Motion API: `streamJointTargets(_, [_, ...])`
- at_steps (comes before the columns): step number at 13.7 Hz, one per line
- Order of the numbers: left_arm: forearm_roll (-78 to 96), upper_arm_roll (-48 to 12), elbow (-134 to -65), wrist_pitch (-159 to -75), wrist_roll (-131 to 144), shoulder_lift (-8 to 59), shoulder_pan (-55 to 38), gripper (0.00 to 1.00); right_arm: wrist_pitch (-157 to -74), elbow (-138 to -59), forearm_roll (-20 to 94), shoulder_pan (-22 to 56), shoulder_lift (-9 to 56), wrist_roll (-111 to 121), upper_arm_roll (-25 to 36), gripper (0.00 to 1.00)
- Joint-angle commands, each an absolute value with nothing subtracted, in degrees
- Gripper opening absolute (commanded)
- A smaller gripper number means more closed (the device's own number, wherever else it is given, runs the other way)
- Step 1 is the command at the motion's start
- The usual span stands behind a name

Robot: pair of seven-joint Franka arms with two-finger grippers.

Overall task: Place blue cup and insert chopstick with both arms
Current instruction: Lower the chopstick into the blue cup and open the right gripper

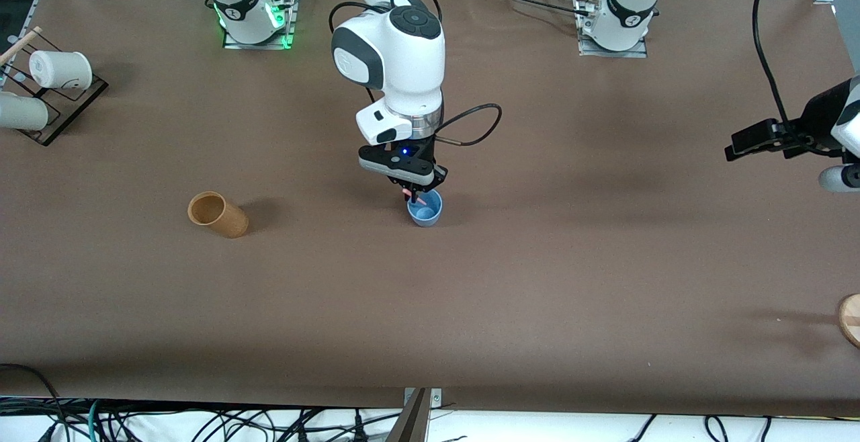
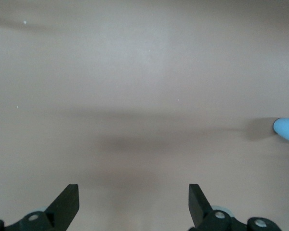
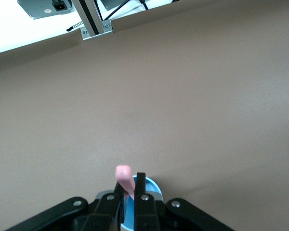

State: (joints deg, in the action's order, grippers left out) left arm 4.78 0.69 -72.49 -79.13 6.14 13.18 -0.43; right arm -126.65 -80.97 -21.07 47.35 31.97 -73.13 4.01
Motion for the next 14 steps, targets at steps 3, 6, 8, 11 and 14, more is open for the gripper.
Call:
streamJointTargets(3, [2.3, -0.1, -82.0, -81.7, 4.3, 6.6, 0.1, 1.00, -125.8, -79.3, -21.7, 47.3, 31.6, -72.9, 4.8, 0.99])
streamJointTargets(6, [2.3, -0.1, -85.5, -84.6, 0.3, 4.7, -0.1, 1.00, -121.3, -79.3, -21.1, 47.0, 29.8, -70.5, 5.3, 0.99])
streamJointTargets(8, [2.3, -0.2, -84.9, -84.5, 0.4, 5.4, -0.7, 1.00, -116.1, -79.3, -17.2, 46.2, 27.3, -64.1, 5.2, 0.99])
streamJointTargets(11, [2.3, -0.2, -84.7, -84.5, 0.3, 5.6, -0.7, 1.00, -106.4, -79.4, -15.0, 45.9, 23.4, -57.6, 6.5, 0.99])
streamJointTargets(14, [2.3, -0.3, -84.0, -84.6, 0.3, 6.0, -1.1, 1.00, -101.4, -79.5, -8.0, 45.5, 21.3, -46.4, 10.3, 0.99])
